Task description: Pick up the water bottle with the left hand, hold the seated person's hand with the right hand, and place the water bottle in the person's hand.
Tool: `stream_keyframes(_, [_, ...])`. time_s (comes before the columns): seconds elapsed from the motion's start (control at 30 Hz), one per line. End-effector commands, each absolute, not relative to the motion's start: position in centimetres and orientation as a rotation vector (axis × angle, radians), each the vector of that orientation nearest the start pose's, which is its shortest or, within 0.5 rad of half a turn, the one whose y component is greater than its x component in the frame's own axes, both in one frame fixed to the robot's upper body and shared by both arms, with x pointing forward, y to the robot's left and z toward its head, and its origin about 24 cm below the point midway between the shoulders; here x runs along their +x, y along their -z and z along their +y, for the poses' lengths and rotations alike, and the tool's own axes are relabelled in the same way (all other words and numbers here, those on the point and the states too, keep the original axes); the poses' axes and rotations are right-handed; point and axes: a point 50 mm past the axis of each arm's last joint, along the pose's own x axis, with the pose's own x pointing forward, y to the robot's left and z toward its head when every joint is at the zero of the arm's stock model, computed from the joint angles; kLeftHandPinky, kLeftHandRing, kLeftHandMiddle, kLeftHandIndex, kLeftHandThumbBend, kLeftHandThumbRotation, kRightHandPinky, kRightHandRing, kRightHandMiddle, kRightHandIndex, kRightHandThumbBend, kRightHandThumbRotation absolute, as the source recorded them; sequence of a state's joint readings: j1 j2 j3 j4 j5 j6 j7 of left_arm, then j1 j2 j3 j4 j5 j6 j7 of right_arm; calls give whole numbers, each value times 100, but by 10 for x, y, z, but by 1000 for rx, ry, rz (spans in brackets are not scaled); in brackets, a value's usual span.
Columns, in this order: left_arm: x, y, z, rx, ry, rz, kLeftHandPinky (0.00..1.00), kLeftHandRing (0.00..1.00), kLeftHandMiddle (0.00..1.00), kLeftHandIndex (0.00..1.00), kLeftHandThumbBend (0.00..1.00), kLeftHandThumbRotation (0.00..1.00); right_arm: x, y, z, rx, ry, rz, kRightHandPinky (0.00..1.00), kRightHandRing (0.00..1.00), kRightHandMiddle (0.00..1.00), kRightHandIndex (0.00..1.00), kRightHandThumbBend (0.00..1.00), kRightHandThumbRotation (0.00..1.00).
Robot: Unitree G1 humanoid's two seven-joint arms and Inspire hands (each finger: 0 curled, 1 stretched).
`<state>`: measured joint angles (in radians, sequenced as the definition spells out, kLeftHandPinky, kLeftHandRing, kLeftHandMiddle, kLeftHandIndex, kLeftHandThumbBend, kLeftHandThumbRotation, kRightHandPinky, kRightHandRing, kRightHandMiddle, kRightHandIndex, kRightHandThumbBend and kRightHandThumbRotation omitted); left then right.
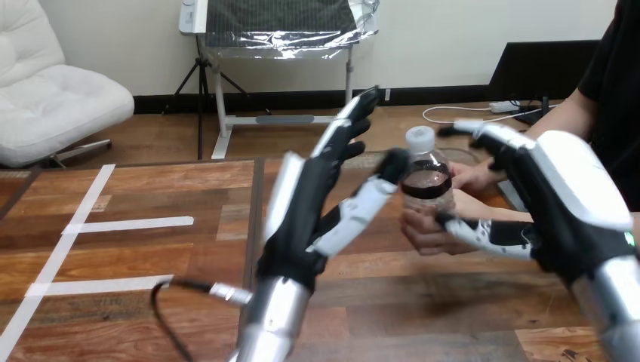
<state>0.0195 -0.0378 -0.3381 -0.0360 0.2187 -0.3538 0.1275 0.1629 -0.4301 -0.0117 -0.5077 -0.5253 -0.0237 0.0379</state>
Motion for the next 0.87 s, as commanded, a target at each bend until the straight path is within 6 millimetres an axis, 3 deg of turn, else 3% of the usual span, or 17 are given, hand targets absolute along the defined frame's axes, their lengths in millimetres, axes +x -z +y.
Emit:
stream_keyframes(0.0, [221, -107, 71, 7, 165, -561, 82, 88, 90, 89, 47, 81, 199, -154, -178, -796, 115, -547, 69, 81, 83, 79, 40, 0])
stream_keyframes(0.27, [207, -104, 79, 9, 120, -595, 77, 85, 87, 86, 45, 83, 190, -145, -167, -650, 171, -609, 68, 79, 81, 76, 29, 2])
stream_keyframes(0.5, [194, -97, 85, -17, 91, -591, 76, 83, 85, 85, 46, 86, 187, -136, -156, -482, 116, -683, 65, 78, 81, 75, 20, 7])
stream_keyframes(0.83, [178, -90, 90, -33, 44, -567, 71, 80, 83, 83, 45, 88, 184, -124, -145, -361, 57, -701, 63, 78, 81, 74, 12, 1])
